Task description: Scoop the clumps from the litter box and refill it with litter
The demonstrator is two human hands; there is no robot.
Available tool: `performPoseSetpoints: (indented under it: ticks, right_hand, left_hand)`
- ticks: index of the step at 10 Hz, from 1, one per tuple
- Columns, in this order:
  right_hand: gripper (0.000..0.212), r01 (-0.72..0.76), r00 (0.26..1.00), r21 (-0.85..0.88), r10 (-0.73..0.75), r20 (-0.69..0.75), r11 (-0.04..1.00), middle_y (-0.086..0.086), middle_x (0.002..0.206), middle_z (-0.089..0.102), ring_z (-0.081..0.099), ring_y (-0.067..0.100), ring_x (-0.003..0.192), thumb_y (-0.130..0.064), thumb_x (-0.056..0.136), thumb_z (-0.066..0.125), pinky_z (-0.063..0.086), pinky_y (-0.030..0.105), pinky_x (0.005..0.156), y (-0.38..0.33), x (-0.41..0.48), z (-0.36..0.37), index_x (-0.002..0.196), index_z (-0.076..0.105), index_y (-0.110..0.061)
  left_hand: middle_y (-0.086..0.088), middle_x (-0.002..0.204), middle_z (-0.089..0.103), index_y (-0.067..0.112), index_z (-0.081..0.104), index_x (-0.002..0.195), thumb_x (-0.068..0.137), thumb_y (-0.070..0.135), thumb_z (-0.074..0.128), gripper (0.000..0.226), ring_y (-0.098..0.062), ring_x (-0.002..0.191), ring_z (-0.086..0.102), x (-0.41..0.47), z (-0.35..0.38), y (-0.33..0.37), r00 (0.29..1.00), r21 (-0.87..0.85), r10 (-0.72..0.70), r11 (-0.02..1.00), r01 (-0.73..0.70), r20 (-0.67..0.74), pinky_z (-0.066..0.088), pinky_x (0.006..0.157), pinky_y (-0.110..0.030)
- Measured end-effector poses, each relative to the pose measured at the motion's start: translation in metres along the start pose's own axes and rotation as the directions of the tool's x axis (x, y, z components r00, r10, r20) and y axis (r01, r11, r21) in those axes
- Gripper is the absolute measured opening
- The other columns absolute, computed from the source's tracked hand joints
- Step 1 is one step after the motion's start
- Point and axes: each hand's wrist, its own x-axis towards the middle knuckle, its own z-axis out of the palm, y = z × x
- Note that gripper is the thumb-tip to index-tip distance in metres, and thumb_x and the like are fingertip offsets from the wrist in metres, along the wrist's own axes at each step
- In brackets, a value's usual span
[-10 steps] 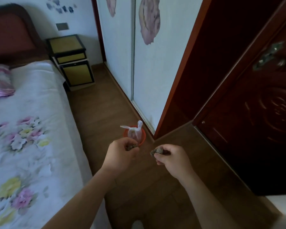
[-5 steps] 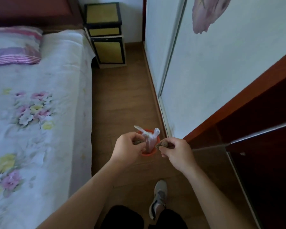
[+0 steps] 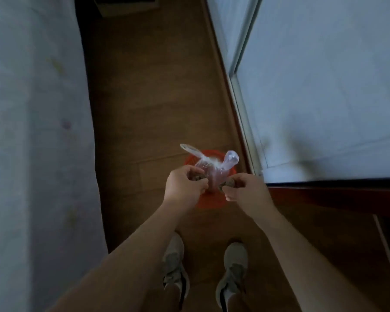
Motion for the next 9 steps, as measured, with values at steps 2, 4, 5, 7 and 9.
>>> performPoseSetpoints:
  ticks: [2,4,5,7,9]
  right_hand:
    - [0.010,-0.023,0.999,-0.005,0.023,-0.025,1.000,0.001,0.071,0.071,0.070,0.019,0.073,-0.013,0.080,0.071,0.058,0.040,0.074,0.054,0.097,0.054,0.071,0.069,-0.015]
    - [0.049,0.013,0.995,0.129,0.001,-0.105,0.992,-0.003,0.116,0.066,0.065,0.009,0.099,-0.020,0.083,0.075,0.054,0.024,0.082,0.079,0.126,0.066,0.130,0.060,-0.018]
    - [0.057,0.016,0.993,0.156,0.004,-0.122,0.988,-0.003,0.129,0.062,0.062,0.007,0.106,-0.020,0.088,0.070,0.053,0.027,0.093,0.078,0.122,0.060,0.142,0.051,-0.015]
    - [0.066,-0.016,0.999,0.161,0.024,-0.048,0.987,-0.001,0.143,0.054,0.055,0.014,0.126,-0.006,0.084,0.060,0.050,0.041,0.105,0.078,0.112,0.052,0.147,0.044,-0.018]
    - [0.059,-0.008,1.000,0.088,0.010,-0.026,0.996,-0.003,0.139,0.057,0.056,0.015,0.125,-0.015,0.085,0.063,0.051,0.040,0.103,0.066,0.093,0.038,0.142,0.050,-0.020]
  left_hand:
    - [0.006,0.081,0.071,0.020,0.070,0.095,0.070,0.013,0.080,0.028,-0.008,0.069,0.068,0.093,0.036,-0.053,0.997,0.013,-0.032,0.999,0.031,0.067,0.057,0.055,-0.025]
    - [0.008,0.109,0.067,0.020,0.060,0.129,0.075,-0.001,0.071,0.059,0.004,0.074,0.067,0.124,0.054,-0.082,0.989,0.003,0.009,1.000,-0.010,0.147,0.050,0.052,-0.010]
    - [0.008,0.123,0.061,0.022,0.050,0.140,0.076,-0.007,0.068,0.073,-0.001,0.104,0.062,0.131,0.057,-0.083,0.985,-0.034,0.020,0.999,-0.014,0.170,0.057,0.072,-0.017]
    - [0.012,0.131,0.057,0.027,0.044,0.143,0.070,0.000,0.078,0.085,-0.004,0.114,0.056,0.125,0.053,-0.083,0.983,0.051,0.040,0.997,-0.050,0.178,0.050,0.069,-0.010]
    - [0.035,0.095,0.046,0.033,0.045,0.138,0.085,0.020,0.070,0.060,0.007,0.100,0.049,0.091,0.035,-0.060,0.974,0.231,0.145,0.955,-0.184,0.176,0.031,0.066,-0.006]
